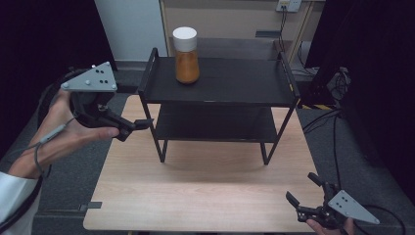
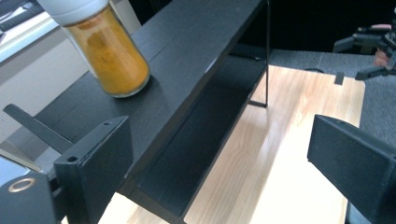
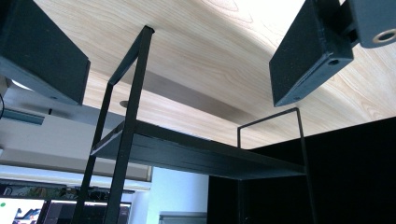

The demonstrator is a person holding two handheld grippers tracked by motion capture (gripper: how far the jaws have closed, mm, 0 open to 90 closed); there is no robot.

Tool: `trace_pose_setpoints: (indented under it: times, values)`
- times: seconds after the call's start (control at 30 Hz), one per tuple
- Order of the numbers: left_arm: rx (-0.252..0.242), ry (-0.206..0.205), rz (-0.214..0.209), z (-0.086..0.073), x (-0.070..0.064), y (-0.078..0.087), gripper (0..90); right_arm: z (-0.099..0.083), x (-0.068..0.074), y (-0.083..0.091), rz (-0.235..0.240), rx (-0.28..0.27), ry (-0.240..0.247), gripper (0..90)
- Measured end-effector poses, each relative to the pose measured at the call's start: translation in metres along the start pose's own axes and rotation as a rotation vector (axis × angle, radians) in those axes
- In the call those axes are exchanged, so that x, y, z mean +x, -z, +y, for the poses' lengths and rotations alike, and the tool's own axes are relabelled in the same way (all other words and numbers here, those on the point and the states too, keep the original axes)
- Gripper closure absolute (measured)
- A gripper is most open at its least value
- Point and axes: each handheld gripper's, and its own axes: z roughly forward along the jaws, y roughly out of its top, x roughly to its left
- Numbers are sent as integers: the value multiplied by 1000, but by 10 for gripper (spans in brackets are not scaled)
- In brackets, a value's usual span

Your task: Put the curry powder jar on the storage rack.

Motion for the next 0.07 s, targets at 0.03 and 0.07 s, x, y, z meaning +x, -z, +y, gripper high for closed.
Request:
trace_pose_setpoints:
  times: [0.03,0.07]
  values:
    - [-4,-2,18,2,-2,-2,50,0,0,-1,1,2,1,51]
    - [-4,-2,18,2,-2,-2,46,0,0,-1,2,2,2,51]
